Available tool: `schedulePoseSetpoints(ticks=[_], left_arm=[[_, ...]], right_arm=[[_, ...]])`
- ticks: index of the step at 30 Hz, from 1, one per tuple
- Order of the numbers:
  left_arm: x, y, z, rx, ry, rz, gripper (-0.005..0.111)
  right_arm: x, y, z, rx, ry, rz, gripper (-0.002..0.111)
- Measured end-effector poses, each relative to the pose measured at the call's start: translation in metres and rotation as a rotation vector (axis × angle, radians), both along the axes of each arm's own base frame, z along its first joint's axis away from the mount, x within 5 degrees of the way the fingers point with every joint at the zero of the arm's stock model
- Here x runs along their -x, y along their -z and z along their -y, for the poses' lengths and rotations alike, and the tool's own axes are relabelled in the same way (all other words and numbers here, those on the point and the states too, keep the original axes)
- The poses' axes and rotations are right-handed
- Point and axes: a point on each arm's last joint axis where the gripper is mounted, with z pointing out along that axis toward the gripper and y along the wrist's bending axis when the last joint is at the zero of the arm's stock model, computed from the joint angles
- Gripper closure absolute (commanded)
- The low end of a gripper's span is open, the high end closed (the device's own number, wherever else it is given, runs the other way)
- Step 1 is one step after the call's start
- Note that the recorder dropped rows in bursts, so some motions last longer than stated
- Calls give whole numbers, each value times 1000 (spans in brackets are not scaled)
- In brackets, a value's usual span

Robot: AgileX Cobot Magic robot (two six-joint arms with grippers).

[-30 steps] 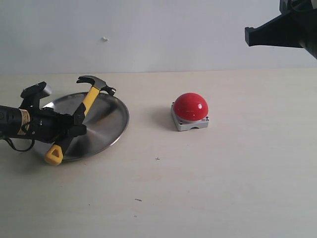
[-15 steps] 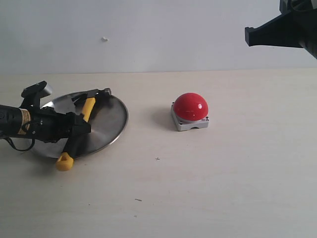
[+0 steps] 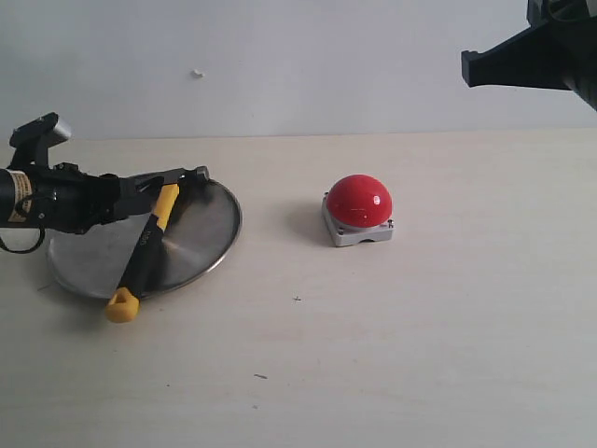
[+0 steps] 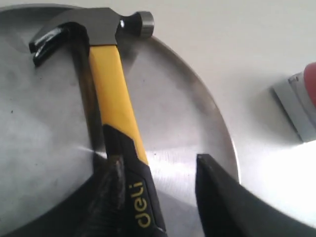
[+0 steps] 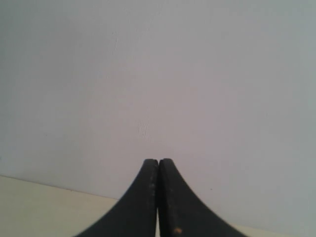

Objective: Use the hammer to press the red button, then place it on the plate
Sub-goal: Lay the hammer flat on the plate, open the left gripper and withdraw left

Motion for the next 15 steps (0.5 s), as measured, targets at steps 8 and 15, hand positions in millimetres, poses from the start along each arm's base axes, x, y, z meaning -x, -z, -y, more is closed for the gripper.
schedulePoseSetpoints(ticks=[8,15], left_arm=[[2,-21,-2,7,-9,52,107],[3,-31,-2,-12,9,96,107]], right_arm=[[0,0,0,0,0,0,108],[0,0,0,0,0,0,108]])
